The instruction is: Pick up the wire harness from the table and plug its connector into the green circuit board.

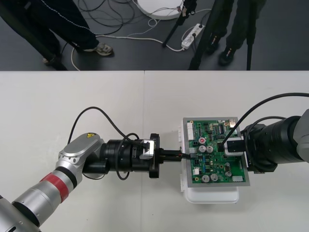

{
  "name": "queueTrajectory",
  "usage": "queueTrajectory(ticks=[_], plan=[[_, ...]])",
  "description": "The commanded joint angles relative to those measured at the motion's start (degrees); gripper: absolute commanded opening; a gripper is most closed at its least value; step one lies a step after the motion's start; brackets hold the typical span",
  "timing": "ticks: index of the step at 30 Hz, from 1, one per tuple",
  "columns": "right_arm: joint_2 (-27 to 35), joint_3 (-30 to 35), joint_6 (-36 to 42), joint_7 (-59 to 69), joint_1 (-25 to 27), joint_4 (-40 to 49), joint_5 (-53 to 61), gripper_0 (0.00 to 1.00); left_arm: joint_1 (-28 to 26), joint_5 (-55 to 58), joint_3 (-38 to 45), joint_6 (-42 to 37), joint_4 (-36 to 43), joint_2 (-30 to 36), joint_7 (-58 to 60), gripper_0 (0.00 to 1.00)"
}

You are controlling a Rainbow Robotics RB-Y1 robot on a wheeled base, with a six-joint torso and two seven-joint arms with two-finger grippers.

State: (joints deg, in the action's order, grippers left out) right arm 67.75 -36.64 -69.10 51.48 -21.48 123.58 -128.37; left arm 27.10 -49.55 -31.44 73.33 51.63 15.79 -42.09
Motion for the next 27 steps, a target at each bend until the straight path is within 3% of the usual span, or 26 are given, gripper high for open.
queueTrajectory(ticks=[1,27], plan=[[-1.3,-0.5,1.1,1.6,-1.8,1.4,-0.3,1.00,1.8,0.2,-1.1,-1.8,0.5,-1.8,-6.5,0.00],[-1.3,-0.5,1.6,1.7,-1.8,1.4,0.1,1.00,1.8,1.9,-1.1,-1.8,0.5,-2.2,-7.0,0.00]])
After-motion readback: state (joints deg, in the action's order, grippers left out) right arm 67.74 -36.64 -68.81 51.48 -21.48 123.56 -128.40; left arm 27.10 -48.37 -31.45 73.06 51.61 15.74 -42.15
